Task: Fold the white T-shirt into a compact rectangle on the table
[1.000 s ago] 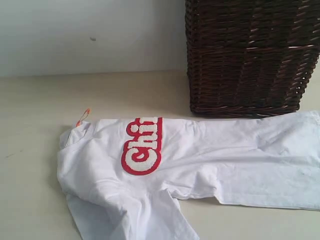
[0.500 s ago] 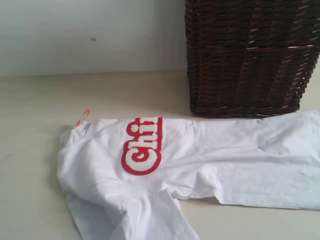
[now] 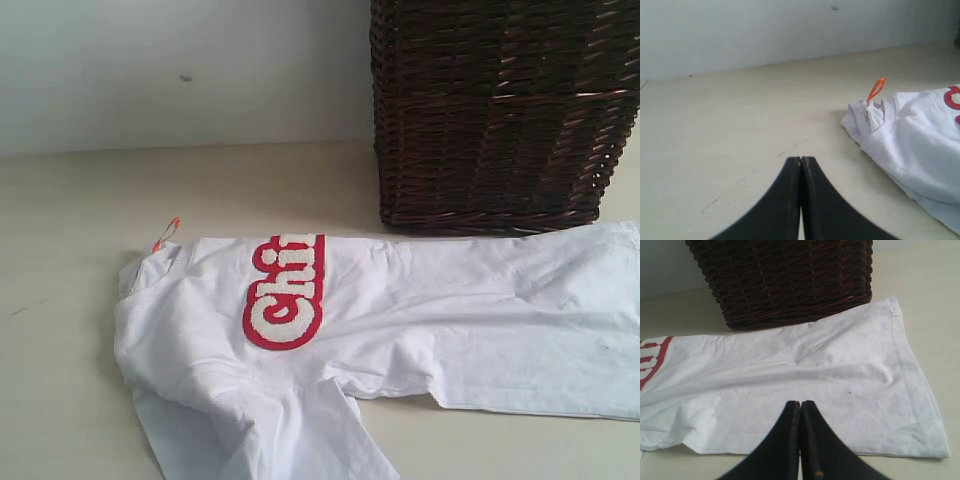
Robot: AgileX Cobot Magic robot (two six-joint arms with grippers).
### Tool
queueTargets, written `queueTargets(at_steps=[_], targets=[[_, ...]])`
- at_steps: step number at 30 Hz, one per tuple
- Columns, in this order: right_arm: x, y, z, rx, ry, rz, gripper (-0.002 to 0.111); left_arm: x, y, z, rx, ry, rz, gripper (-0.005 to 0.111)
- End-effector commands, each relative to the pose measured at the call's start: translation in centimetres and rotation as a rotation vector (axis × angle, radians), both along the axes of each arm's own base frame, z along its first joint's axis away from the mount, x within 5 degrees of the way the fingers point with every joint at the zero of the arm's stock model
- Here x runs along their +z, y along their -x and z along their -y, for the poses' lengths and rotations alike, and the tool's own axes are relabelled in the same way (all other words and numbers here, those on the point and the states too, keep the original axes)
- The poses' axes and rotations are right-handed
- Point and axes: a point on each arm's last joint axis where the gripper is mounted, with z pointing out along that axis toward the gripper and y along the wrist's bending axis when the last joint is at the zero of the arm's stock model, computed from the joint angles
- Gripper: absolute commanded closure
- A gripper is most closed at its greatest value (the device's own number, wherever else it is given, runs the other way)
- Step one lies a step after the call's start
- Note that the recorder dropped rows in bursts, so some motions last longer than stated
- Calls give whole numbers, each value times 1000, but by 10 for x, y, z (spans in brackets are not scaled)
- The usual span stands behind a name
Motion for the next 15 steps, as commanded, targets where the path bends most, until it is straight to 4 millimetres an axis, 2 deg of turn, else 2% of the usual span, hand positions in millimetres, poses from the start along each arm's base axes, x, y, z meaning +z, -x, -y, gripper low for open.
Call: queueTargets(at_steps=[1, 6, 9, 11, 15], targets=[[-1, 0, 0, -3, 6, 6, 108, 1, 0, 0, 1, 3, 16, 104], [-1, 0, 0, -3, 4, 6, 108, -2, 0, 0, 6, -1, -27, 104], [-1, 0, 0, -3, 4, 6, 108, 20, -8, -1, 11, -57, -158, 104], [-1, 0, 0, -3, 4, 6, 108, 43, -22, -2, 13, -132, -264, 104], [-1, 0, 0, -3, 4, 6, 108, 86, -78, -8, 33, -373, -388, 104]])
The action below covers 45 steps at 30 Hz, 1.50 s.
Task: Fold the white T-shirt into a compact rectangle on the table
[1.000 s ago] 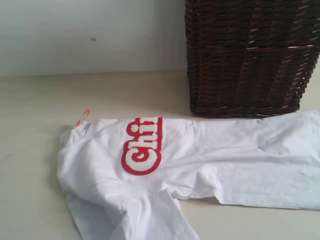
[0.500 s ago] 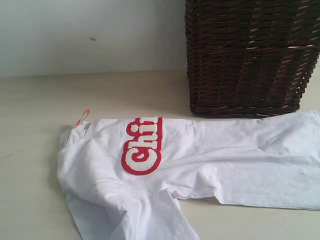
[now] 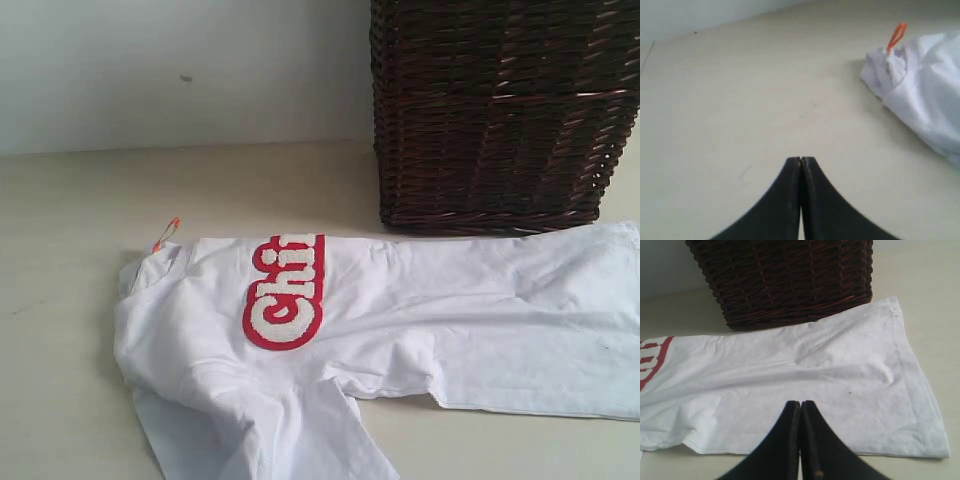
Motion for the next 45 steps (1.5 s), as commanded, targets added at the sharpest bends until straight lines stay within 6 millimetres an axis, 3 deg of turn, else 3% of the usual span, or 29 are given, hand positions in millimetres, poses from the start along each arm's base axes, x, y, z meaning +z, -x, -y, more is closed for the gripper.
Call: queueTargets(at_steps=[1, 5, 8, 11, 16, 20, 26, 31, 39, 45], targets=[[-1, 0, 0, -3, 2, 7, 108, 43, -61, -4, -14, -226, -111, 104], [-1, 0, 0, -2, -1, 8, 108, 54, -118, -3, -38, -340, -189, 104], [-1, 0, 0, -2, -1, 8, 108, 50, -145, 8, -98, -335, -173, 104], [-1, 0, 0, -2, -1, 8, 108, 43, -158, 26, -191, -327, -141, 104], [-1, 0, 0, -2, -1, 8, 108, 25, -148, 58, -309, -377, -267, 104], [-1, 0, 0, -2, -6, 9, 108, 10, -149, 81, -378, -301, -280, 104], [-1, 0, 0, -2, -6, 9, 108, -15, -155, 95, -362, -204, -383, 104], [-1, 0, 0, -2, -6, 9, 108, -22, -160, 108, -333, -62, -366, 104], [-1, 0, 0, -2, -6, 9, 108, -46, -140, 137, -533, -156, -460, 107], [-1, 0, 0, -2, -6, 9, 108, -63, -132, 141, -610, -179, -466, 107]])
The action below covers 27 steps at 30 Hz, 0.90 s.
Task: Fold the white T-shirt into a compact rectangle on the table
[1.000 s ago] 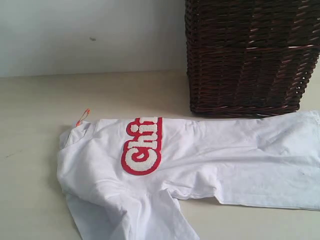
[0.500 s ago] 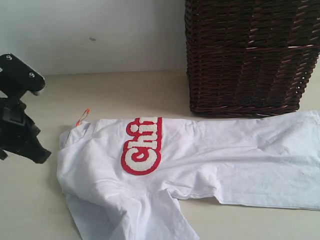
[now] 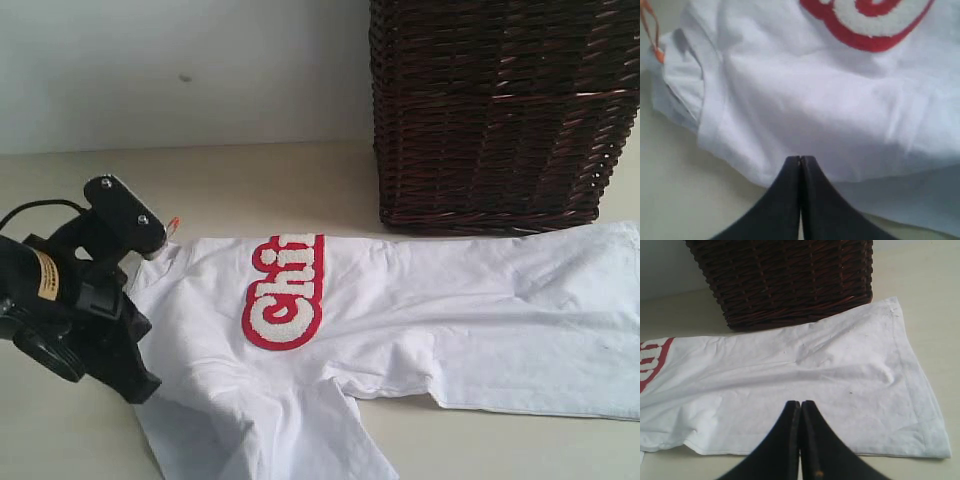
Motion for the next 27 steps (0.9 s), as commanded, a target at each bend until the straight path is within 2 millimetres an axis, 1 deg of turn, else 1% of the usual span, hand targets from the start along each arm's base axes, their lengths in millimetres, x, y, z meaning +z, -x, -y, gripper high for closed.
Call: queueTargets(at_steps=[1, 3, 7, 9, 11, 13, 15, 18, 21, 23, 25, 27], targets=[[-1, 0, 0, -2, -1, 7, 108, -9, 1, 3, -65, 0, 26, 107], [-1, 0, 0, -2, -1, 7, 108, -11, -6, 4, -96, 5, 74, 107], [-1, 0, 0, -2, -5, 9, 108, -7, -20, 5, -72, 99, 188, 107], [-1, 0, 0, -2, -5, 9, 108, -9, -22, 5, -24, 131, 175, 107], [-1, 0, 0, -2, -5, 9, 108, -14, -18, 2, 40, 123, 101, 107], [-1, 0, 0, -2, -5, 9, 108, -17, -11, -3, 75, 80, 21, 107], [-1, 0, 0, -2, -5, 9, 108, -19, -4, -8, 66, 29, -26, 107], [-1, 0, 0, -2, -5, 9, 108, -18, -2, -8, 1, 4, -5, 107], [-1, 0, 0, -2, -5, 9, 108, -17, 3, 4, -65, 24, 9, 107], [-1, 0, 0, -2, -5, 9, 108, -16, 5, 15, -43, 97, 24, 107], [-1, 0, 0, -2, -5, 9, 108, -12, 3, 26, 24, 217, 69, 107], [-1, 0, 0, -2, -5, 9, 108, -7, -1, 35, 202, 393, 57, 107]])
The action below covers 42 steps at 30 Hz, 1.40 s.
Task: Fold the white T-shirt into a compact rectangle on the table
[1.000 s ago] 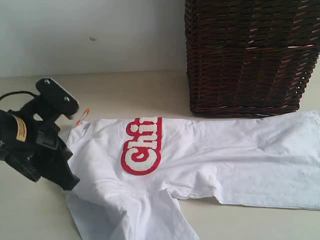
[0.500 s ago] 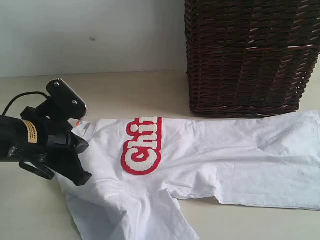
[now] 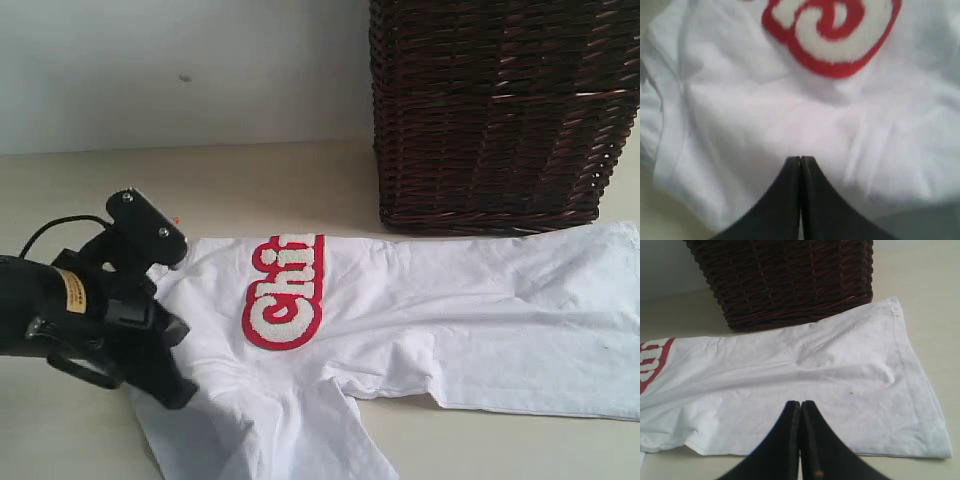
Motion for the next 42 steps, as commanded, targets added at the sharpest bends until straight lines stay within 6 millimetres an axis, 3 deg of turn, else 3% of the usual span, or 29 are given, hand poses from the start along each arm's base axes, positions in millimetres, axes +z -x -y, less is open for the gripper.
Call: queueTargets(at_steps=[1, 3, 5, 8, 12, 16, 20, 23, 28, 37, 42], targets=[[-1, 0, 0, -2, -2, 8, 108, 9, -6, 19, 301, 340, -29, 107], [-1, 0, 0, -2, -2, 8, 108, 10, -4, 23, 527, 487, -172, 107], [-1, 0, 0, -2, -2, 8, 108, 7, 3, 25, 572, 432, -280, 107], [-1, 0, 0, -2, -2, 8, 108, 4, 19, 32, 328, 226, -300, 107], [-1, 0, 0, -2, -2, 8, 108, 5, 40, 40, -15, 91, -315, 107], [-1, 0, 0, -3, -4, 8, 108, 11, 67, 47, -277, 105, -475, 107], [-1, 0, 0, -3, -4, 8, 108, 26, 95, 58, -650, 272, -601, 107], [-1, 0, 0, -2, -2, 8, 108, 31, 100, 61, -870, 319, -503, 107], [-1, 0, 0, -2, -2, 8, 108, 19, 90, 59, -1085, 188, -262, 106], [-1, 0, 0, -2, -2, 8, 108, -1, 89, 60, -1366, 44, -52, 74], [-1, 0, 0, -2, -2, 8, 108, -11, 88, 55, -1465, -84, -30, 58]])
